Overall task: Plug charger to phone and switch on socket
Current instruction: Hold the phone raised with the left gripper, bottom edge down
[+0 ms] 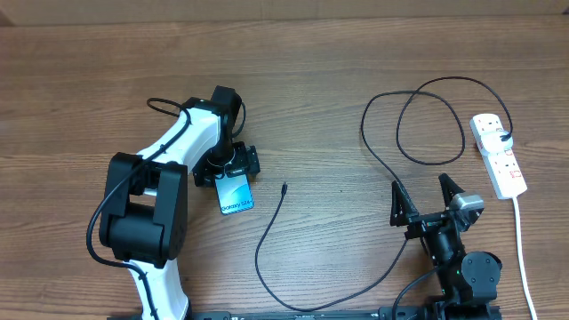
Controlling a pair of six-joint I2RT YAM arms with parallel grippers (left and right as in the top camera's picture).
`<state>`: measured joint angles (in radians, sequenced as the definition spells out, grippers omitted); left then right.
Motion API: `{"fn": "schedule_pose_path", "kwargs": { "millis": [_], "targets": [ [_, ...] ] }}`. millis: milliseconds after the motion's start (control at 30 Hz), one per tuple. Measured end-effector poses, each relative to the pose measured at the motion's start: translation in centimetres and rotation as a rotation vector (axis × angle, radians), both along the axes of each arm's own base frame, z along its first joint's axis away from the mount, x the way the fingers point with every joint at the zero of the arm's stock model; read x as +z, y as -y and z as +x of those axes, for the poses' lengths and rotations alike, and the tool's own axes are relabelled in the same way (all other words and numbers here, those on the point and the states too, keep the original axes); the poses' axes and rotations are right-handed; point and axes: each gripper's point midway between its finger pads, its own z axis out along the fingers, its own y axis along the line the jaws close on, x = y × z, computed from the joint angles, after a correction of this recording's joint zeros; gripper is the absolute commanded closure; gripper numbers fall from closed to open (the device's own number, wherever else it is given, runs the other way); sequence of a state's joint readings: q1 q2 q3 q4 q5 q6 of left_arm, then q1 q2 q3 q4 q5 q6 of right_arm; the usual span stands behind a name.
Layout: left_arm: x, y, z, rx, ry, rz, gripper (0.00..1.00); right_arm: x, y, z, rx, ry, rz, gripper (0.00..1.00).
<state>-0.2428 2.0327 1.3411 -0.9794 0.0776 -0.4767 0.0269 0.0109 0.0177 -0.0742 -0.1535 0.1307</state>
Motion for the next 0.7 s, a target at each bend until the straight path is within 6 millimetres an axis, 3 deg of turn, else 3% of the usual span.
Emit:
{"fn": "schedule_pose_path", "kwargs": {
  "millis": [333, 433, 700],
  "targets": [
    [-0.05, -0.11, -0.01, 0.002, 0.001, 0.006, 0.06, 0.01, 0.00, 0.00, 0.000, 0.000, 0.000, 0.00],
    [-0.04, -0.14, -0.03, 0.011, -0.001, 0.009, 0.11, 0.01, 0.01, 0.00, 0.000, 0.000, 0.000, 0.00],
    [-0.04, -0.13, 0.13, 0.028, 0.005, 0.010, 0.02, 0.01, 0.01, 0.00, 0.000, 0.000, 0.000, 0.00]
  ]
}}
